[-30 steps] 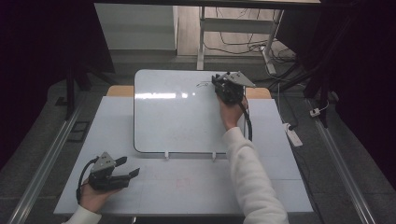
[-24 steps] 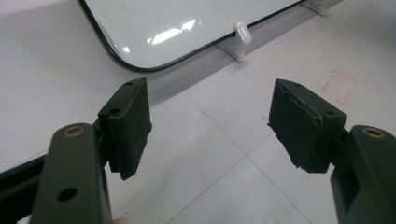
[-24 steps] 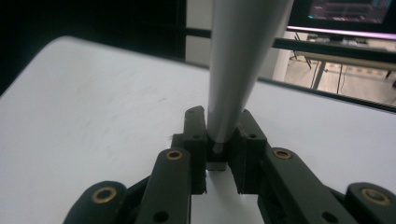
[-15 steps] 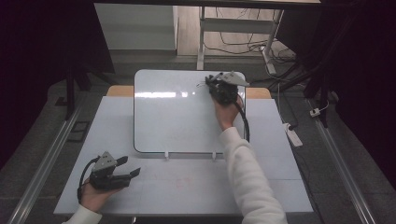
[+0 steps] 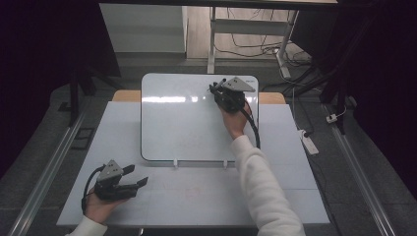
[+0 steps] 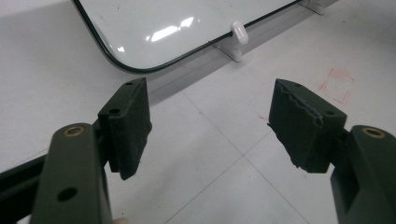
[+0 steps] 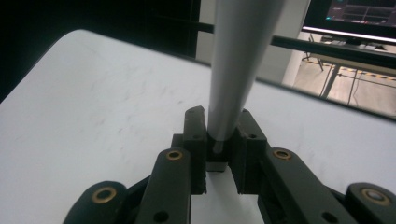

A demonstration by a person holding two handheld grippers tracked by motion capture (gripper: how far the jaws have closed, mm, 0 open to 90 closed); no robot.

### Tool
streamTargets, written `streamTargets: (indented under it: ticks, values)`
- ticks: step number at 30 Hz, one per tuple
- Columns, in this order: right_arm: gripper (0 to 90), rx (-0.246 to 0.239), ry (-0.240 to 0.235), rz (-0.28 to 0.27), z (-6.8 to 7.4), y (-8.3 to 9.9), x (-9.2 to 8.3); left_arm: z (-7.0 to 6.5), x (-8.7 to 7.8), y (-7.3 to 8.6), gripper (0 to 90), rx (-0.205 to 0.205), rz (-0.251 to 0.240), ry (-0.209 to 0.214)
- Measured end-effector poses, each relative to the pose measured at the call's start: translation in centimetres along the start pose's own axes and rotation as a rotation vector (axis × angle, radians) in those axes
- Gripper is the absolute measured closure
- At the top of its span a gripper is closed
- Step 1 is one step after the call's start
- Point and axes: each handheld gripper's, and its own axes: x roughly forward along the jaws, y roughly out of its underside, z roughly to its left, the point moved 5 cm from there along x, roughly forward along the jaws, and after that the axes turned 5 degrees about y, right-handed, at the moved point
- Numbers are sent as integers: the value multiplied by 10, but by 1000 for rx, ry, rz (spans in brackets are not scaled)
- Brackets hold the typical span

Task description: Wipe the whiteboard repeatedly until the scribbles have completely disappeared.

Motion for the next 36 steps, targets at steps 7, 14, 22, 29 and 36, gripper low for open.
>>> streamTargets:
  ticks: [7, 14, 22, 29, 36]
  values:
    - [779, 46, 3, -8, -3, -2, 4, 3, 0, 1, 302, -7, -2, -2]
    - [780, 37, -11, -13, 2, -2, 8, 1, -3, 0, 302, 0, -8, -4]
    - [779, 4, -67, -2, 16, 4, 8, 2, -2, 0, 302, -5, -7, -4]
    - [779, 19, 10, -18, 0, -3, 7, 0, -4, 0, 302, 3, -9, -5]
    - [780, -34, -81, 5, 21, 2, 10, 2, -2, 0, 302, -2, -4, -3]
